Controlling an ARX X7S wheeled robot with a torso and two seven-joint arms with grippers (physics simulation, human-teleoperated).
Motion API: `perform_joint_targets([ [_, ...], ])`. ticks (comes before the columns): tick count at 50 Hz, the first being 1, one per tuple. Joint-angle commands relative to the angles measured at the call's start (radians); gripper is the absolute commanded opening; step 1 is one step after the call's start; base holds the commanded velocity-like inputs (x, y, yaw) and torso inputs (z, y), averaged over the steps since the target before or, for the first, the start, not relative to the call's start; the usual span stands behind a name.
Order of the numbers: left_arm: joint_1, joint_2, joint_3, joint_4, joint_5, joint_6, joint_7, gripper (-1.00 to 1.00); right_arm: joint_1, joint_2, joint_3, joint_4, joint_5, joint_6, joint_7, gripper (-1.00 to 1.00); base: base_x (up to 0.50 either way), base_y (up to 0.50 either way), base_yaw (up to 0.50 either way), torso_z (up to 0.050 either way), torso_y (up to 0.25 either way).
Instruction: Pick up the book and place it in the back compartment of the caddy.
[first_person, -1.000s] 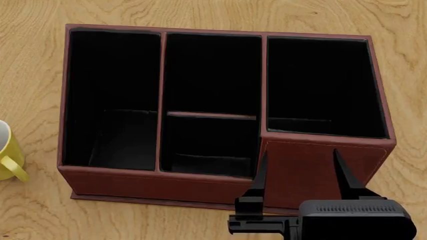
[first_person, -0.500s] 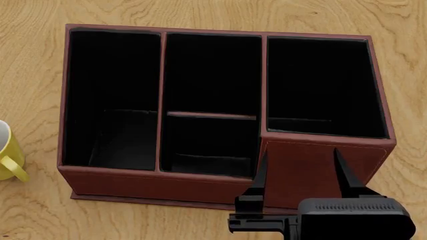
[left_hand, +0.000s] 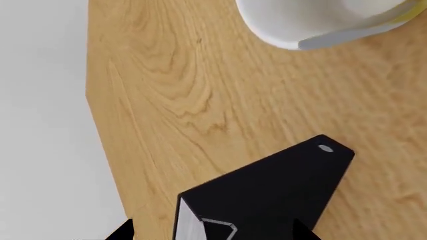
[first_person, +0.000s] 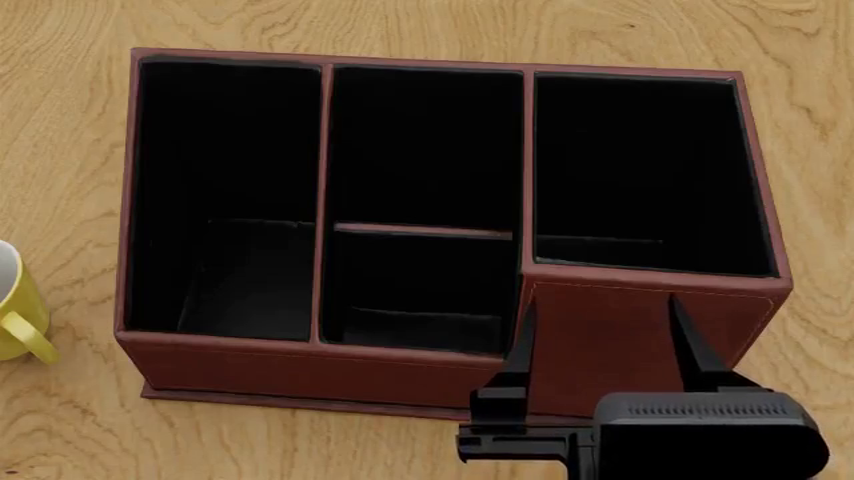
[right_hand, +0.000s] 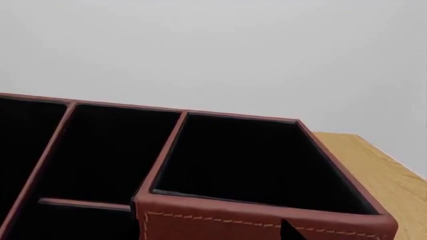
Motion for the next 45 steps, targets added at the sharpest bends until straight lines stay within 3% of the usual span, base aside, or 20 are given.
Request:
perform_joint_targets([
  [1, -0.025, 0.031, 0.020, -0.098, 0.016, 0.048, 0.003, 1.00, 0.006, 0.002, -0.004, -0.003, -0.001, 0.010, 0.007, 1.00, 0.00, 0.00, 0.00, 0.000, 0.000],
  [25, -0.028, 0.051, 0.031, -0.160, 0.021, 0.073, 0.004, 1.00, 0.011, 0.004, -0.011, 0.004, 0.000, 0.011, 0.012, 1.00, 0.00, 0.00, 0.00, 0.000, 0.000],
  [26, -0.029, 0.048, 0.031, -0.157, 0.024, 0.073, 0.002, -1.00, 0.011, 0.004, -0.011, 0.006, 0.000, 0.008, 0.012, 1.00, 0.00, 0.00, 0.00, 0.000, 0.000],
  [45, -0.023, 0.036, 0.006, -0.123, 0.009, 0.075, -0.010, -1.00, 0.008, 0.006, -0.014, 0.012, 0.002, -0.002, 0.015, 1.00, 0.00, 0.00, 0.00, 0.000, -0.004],
])
